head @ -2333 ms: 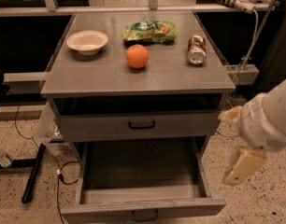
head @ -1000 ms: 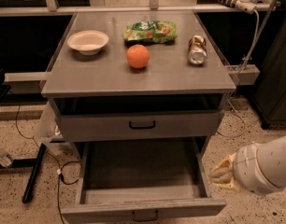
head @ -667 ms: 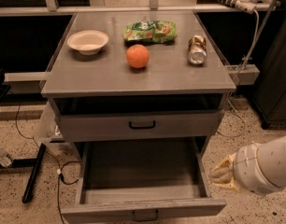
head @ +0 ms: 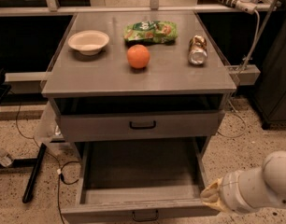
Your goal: Close middle drawer
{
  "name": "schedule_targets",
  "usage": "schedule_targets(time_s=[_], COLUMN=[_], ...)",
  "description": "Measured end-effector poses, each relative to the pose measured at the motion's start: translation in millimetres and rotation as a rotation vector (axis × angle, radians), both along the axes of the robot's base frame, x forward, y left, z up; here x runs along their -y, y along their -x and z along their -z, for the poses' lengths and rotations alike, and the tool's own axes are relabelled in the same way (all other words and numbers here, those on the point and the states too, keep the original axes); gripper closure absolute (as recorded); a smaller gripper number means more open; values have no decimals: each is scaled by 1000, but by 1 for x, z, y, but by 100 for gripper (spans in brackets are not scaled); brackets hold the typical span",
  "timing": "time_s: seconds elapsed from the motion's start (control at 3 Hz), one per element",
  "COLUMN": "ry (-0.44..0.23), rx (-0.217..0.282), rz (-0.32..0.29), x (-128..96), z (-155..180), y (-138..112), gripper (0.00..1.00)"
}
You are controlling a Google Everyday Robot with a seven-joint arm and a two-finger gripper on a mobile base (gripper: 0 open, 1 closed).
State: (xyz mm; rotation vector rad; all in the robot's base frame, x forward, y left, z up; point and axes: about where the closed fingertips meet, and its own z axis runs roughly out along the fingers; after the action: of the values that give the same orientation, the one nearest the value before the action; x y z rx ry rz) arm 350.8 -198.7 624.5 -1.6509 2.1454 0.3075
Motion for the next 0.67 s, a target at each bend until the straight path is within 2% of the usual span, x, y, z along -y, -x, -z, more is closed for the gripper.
schedule_targets(time_s=[0.33, 0.67], ry=[-45, -76], rx=[14, 31], rz=[51, 75], x=[10, 17], z=[71, 131], y=[1, -1], gripper=[100, 100])
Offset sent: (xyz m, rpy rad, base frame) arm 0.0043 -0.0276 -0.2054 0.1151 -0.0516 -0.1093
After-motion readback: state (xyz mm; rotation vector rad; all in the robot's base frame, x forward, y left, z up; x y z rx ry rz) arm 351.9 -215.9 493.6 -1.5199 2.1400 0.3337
